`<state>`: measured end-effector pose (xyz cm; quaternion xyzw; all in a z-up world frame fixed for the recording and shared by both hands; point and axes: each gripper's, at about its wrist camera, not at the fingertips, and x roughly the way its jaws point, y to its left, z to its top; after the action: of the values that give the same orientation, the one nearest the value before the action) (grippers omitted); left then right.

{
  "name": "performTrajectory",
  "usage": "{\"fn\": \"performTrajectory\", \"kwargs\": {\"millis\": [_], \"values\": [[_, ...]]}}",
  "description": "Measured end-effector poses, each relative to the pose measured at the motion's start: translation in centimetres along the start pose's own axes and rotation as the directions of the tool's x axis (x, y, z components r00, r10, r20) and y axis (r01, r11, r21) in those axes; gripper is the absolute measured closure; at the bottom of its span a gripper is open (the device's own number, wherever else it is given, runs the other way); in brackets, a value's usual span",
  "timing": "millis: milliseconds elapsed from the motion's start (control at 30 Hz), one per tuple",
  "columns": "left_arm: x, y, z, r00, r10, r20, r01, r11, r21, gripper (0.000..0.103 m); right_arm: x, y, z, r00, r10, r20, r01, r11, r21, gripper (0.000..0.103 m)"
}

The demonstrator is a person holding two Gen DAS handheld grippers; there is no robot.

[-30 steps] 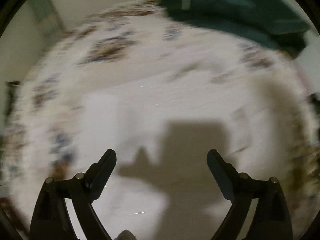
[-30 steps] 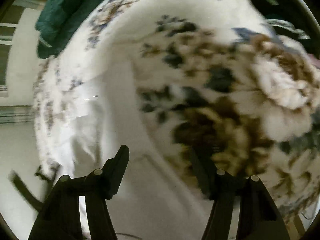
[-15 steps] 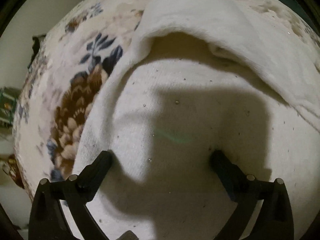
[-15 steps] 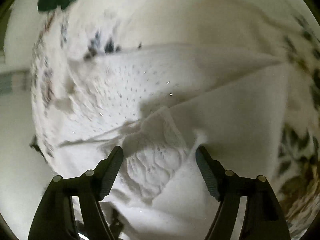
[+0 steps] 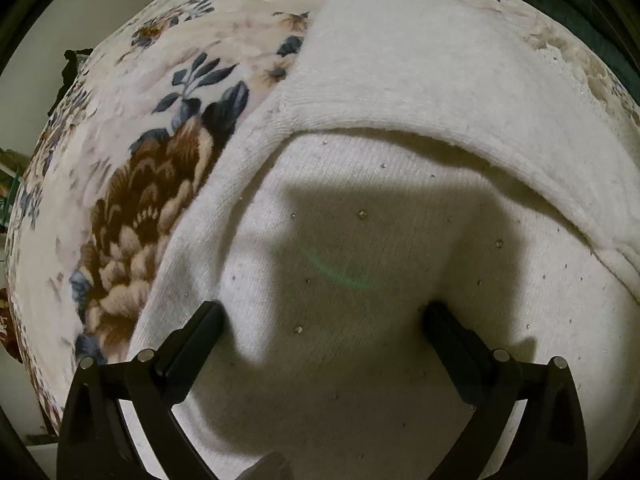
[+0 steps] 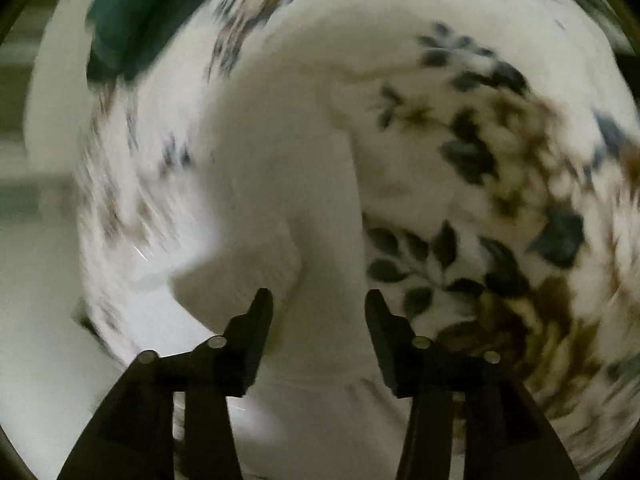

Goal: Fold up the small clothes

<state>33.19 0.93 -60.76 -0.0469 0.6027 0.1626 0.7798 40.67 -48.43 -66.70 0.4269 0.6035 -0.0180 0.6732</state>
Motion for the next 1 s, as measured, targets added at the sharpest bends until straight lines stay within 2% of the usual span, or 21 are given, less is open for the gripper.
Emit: {"fn": "performTrajectory", "kwargs": {"millis": [33, 100, 233, 300, 400, 433, 500, 567, 633, 667, 733, 833, 867, 900, 933, 1000], "values": [[0.0, 0.0, 0.0, 1.0, 0.002, 0.004, -0.002, 1.0, 0.001, 0.0, 0.2, -0.1, 0.3, 0.998, 0.058, 0.006, -0.058, 0.998, 0.033, 0.046], [-0.3, -0.4, -0.2, 1.0, 0.005, 0.01, -0.005, 1.0, 0.004, 0.0, 1.4, 0.7, 0.9, 0.997, 0.082, -0.008, -0.082, 0.995, 0.051, 0.046], [-0.3, -0.7, -0.4, 1.0, 0.004, 0.004, -0.004, 1.0, 0.006, 0.0, 5.1, 4.6, 2.6, 0.999, -0.004, -0.032, 0.002, 0.998, -0.062, 0.046], [-0.3, -0.7, -0.4, 1.0, 0.002, -0.002, -0.002, 1.0, 0.011, 0.0, 7.0, 6.4, 2.3, 0.99, -0.125, -0.069, 0.112, 0.98, -0.166, 0.046], [-0.3, -0.5, 0.0, 0.999, -0.007, -0.032, 0.008, 0.999, 0.032, 0.0, 6.8, 6.8, -0.5, 0.949, -0.312, -0.043, 0.278, 0.894, -0.353, 0.046], [-0.6, -0.4, 0.3, 0.999, -0.008, -0.044, 0.01, 0.999, 0.048, 0.0, 6.4, 5.9, -1.6, 0.933, -0.357, -0.05, 0.314, 0.872, -0.374, 0.046], [-1.5, -0.3, 0.6, 0.999, -0.008, -0.041, 0.01, 0.998, 0.064, 0.0, 5.5, 3.3, -3.1, 0.915, -0.391, -0.101, 0.336, 0.876, -0.346, 0.046], [-3.0, -0.1, 0.8, 1.0, -0.011, -0.02, 0.012, 0.998, 0.057, 0.0, 3.5, 0.9, -3.7, 0.938, -0.327, -0.113, 0.293, 0.924, -0.244, 0.046], [-4.4, 0.2, 1.2, 0.999, -0.031, 0.012, 0.031, 0.999, 0.037, 0.0, 1.4, -0.8, -3.6, 0.972, -0.222, -0.077, 0.21, 0.969, -0.133, 0.046], [-4.8, 0.3, 1.4, 0.999, -0.032, 0.02, 0.031, 0.999, 0.032, 0.0, 0.8, -1.3, -3.4, 0.981, -0.188, -0.05, 0.183, 0.979, -0.094, 0.046], [-5.5, 0.4, 1.8, 0.999, -0.041, 0.029, 0.04, 0.999, 0.014, 0.0, 0.9, -1.7, -2.8, 0.989, -0.143, -0.029, 0.141, 0.988, -0.065, 0.046], [-5.7, 0.4, 2.3, 0.998, -0.065, 0.022, 0.065, 0.998, -0.009, 0.0, 3.1, -1.0, -1.7, 0.986, -0.162, -0.034, 0.158, 0.983, -0.099, 0.046], [-5.6, 0.4, 2.5, 0.998, -0.064, 0.019, 0.064, 0.998, -0.007, 0.0, 3.8, -0.2, -1.6, 0.984, -0.177, -0.022, 0.172, 0.975, -0.14, 0.048], [-5.7, 0.1, 2.6, 0.998, -0.061, 0.018, 0.061, 0.998, -0.002, 0.0, 4.1, 0.7, -1.7, 0.981, -0.193, 0.007, 0.191, 0.966, -0.176, 0.075], [-5.8, 0.0, 2.7, 0.998, -0.057, 0.022, 0.056, 0.998, 0.006, 0.0, 3.9, 1.9, -2.1, 0.974, -0.222, 0.053, 0.228, 0.946, -0.232, 0.089], [-6.1, 0.0, 2.8, 0.998, -0.054, 0.032, 0.054, 0.998, 0.017, 0.0, 3.7, 4.5, -2.8, 0.953, -0.281, 0.11, 0.302, 0.89, -0.341, 0.09]]}}
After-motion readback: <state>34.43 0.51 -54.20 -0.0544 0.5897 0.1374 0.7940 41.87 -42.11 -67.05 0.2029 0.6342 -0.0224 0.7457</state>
